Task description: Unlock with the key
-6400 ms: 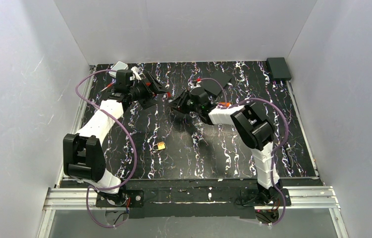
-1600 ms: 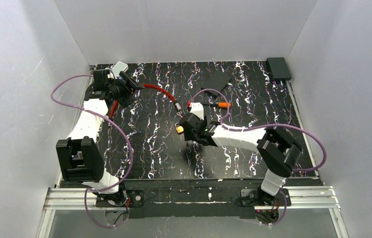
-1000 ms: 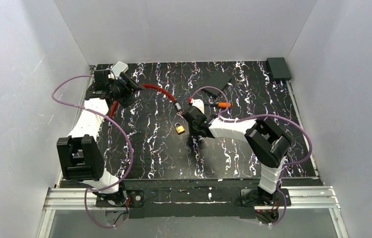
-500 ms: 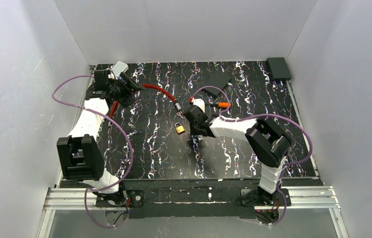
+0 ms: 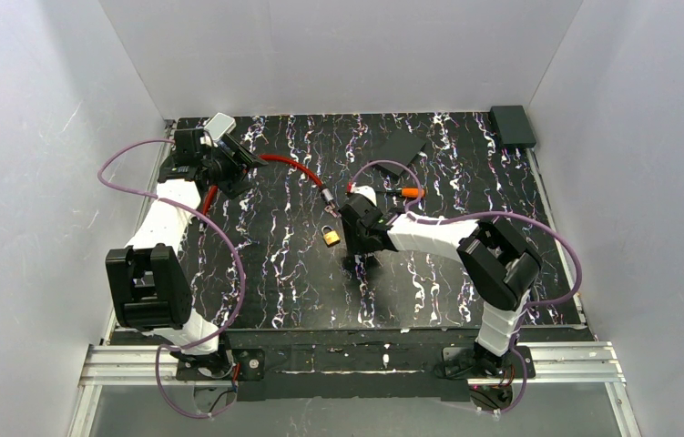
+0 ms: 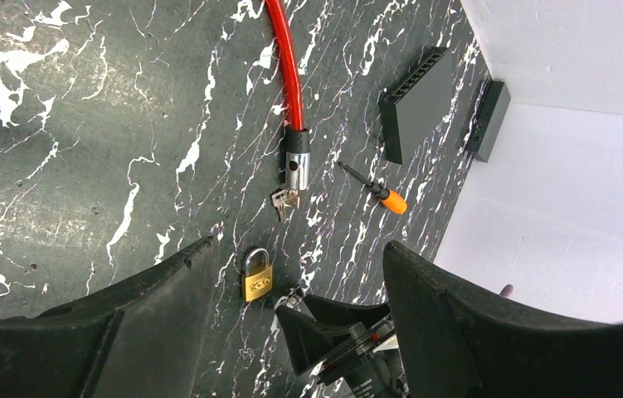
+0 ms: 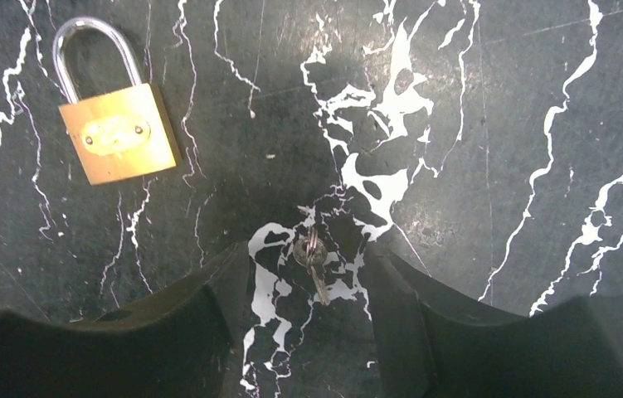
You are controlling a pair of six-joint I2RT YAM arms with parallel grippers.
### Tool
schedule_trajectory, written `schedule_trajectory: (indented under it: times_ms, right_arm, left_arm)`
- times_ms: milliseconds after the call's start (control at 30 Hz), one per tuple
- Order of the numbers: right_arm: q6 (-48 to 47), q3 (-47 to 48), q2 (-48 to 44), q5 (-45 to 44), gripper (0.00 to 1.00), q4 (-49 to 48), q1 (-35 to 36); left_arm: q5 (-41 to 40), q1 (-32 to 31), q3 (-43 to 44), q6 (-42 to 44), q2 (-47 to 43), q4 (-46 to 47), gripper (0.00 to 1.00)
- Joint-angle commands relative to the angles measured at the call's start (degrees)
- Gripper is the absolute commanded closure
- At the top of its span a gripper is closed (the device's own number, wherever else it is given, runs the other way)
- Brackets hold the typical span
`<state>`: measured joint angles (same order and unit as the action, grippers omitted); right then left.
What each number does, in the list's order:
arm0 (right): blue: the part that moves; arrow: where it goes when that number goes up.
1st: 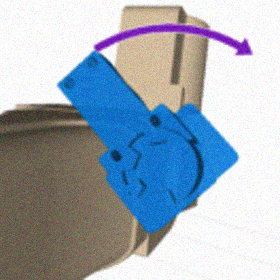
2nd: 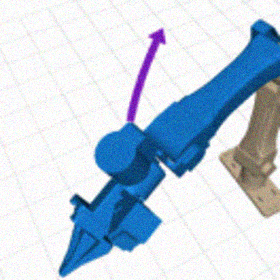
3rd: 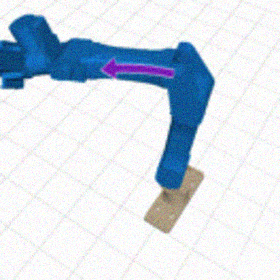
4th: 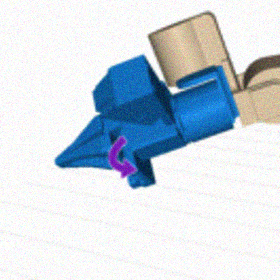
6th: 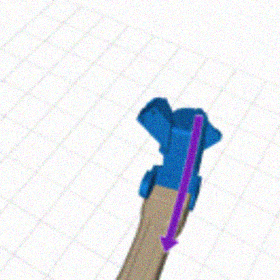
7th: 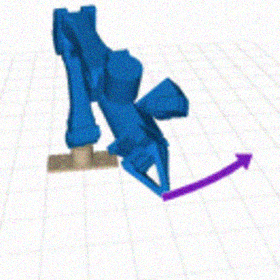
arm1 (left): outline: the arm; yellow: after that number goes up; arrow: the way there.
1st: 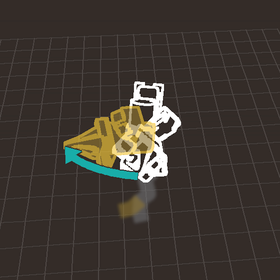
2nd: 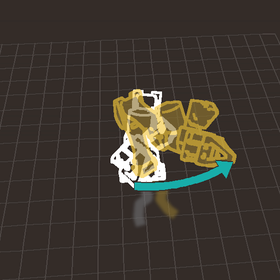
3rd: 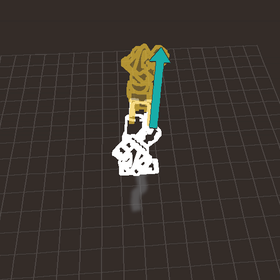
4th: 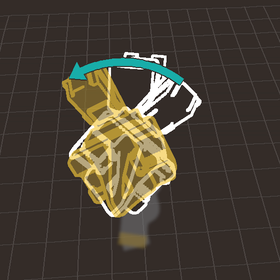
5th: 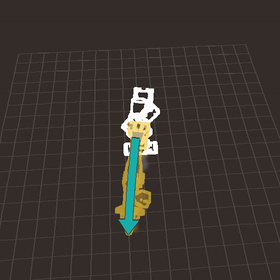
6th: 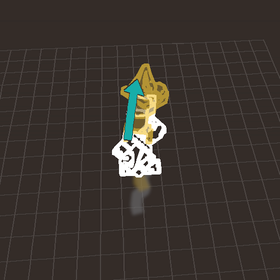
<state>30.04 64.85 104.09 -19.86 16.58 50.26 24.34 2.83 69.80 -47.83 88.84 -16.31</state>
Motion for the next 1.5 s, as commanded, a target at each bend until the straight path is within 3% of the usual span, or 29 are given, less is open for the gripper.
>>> schedule_trajectory:
  times_ms: [0, 533, 800, 1467]
  right_arm:
    - [-1.89, 2.43, -2.47, 1.60, 0.40, 3.33, -0.07]
    - [-3.11, 4.27, 2.04, 0.63, 0.68, 1.62, -0.07]
    - [-3.69, 3.81, 2.47, 0.78, 0.99, 1.30, -0.08]
    - [-0.09, 0.44, -14.02, 4.20, 0.99, -3.31, -1.13]
  left_arm:
    - [0.61, 0.16, 1.15, 0.52, -0.30, -0.04, 0.30]
    - [0.73, 0.24, 1.30, 0.50, -0.69, -0.04, 0.30]
    - [1.32, 0.33, 1.25, 0.07, -0.20, 0.20, 0.30]
    - [7.97, -1.27, -1.09, -1.33, -0.34, 10.47, 0.33]
